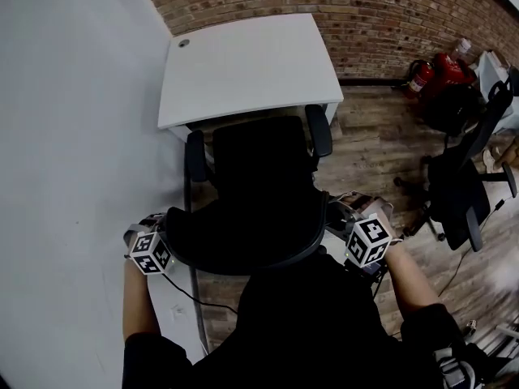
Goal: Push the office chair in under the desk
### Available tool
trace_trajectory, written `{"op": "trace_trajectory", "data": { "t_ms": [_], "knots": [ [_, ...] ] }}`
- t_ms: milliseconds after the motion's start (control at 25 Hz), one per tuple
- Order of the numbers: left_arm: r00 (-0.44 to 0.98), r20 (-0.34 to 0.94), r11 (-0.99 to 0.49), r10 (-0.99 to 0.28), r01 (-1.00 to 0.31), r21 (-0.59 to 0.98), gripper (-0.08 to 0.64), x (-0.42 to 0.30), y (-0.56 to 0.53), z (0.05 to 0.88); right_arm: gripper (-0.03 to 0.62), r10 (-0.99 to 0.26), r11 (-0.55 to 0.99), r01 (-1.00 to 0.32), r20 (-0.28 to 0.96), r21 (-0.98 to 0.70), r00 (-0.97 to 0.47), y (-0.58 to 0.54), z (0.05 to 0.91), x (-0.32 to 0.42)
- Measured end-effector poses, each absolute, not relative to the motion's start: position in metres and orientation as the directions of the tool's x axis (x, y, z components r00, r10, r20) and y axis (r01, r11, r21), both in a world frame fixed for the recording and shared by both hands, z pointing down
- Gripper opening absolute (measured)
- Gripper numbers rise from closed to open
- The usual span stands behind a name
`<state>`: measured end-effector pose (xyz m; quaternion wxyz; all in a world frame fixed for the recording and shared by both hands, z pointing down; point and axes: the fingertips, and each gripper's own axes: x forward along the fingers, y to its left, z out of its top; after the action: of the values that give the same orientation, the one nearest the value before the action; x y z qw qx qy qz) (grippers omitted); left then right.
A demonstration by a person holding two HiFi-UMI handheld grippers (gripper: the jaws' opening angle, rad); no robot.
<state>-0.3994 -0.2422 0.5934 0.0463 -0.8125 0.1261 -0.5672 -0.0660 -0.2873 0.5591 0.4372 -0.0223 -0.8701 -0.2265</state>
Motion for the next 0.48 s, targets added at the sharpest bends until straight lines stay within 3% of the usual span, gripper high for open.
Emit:
{"op": "trace_trajectory", "data": {
  "t_ms": [480],
  "knots": [
    [0.342,0.898,-0.961,-0.275,-0.135,-0.243,0.143,-0.430,-0.282,0.594,0.103,-0.180,0.902,0.210,0.772,0.377,-0.610,-0.323,0.561,-0.097]
  ]
}}
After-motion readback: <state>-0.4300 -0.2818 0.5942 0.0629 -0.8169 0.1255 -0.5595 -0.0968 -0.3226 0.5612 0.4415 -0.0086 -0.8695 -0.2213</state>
